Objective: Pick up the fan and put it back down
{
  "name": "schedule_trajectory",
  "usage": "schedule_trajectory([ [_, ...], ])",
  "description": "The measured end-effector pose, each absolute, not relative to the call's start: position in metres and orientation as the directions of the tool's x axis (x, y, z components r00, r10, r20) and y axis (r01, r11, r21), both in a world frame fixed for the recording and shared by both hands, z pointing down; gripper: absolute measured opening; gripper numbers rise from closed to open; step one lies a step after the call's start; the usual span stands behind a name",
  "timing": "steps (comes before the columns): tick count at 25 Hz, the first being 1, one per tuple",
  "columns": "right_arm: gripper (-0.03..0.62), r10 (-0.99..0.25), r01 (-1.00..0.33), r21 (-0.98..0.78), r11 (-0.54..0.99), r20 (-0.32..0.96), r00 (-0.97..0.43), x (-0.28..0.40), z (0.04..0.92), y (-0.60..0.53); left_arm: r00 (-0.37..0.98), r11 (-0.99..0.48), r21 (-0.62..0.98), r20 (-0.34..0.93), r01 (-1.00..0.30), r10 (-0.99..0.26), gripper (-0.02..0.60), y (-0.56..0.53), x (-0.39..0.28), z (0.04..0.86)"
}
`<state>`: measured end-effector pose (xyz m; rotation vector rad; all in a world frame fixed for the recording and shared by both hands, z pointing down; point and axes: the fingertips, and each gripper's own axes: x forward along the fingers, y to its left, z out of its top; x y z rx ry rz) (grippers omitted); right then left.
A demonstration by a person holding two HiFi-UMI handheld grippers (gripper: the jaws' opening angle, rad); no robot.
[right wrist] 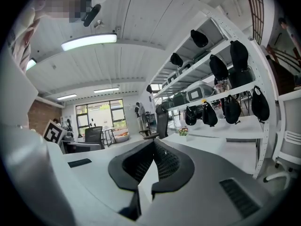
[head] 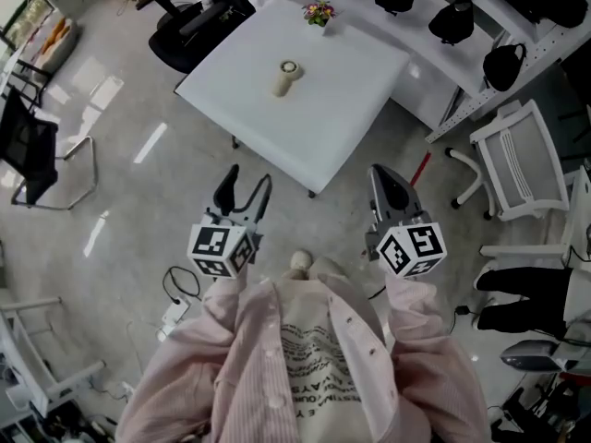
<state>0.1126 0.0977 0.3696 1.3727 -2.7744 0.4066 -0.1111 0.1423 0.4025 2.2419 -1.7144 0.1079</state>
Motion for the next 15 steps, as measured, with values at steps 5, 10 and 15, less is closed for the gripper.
schedule_trajectory([
  [5,-0.002,-0.77,-0.774,-0.232,0.588,0.131,-0.625,0.102,0.373,0.077,0.276,-0.228,0.2,0.26,-0.953,-0.925,0.258,0.125,-0.12,0.406],
  [10,-0.002,-0.754,-0.758,-0.24,0.606,0.13,-0.644,0.088,0.377,0.052,0.256,-0.206,0.203,0.265,-0.957,-0.93,0.258,0.106,-0.132,0.412],
  [15,-0.002,-0.74,-0.744,-0.258,0.617,0.134,-0.66,0.072,0.379,0.015,0.247,-0.195,0.2,0.281,-0.96,-0.927,0.252,0.076,-0.144,0.415],
])
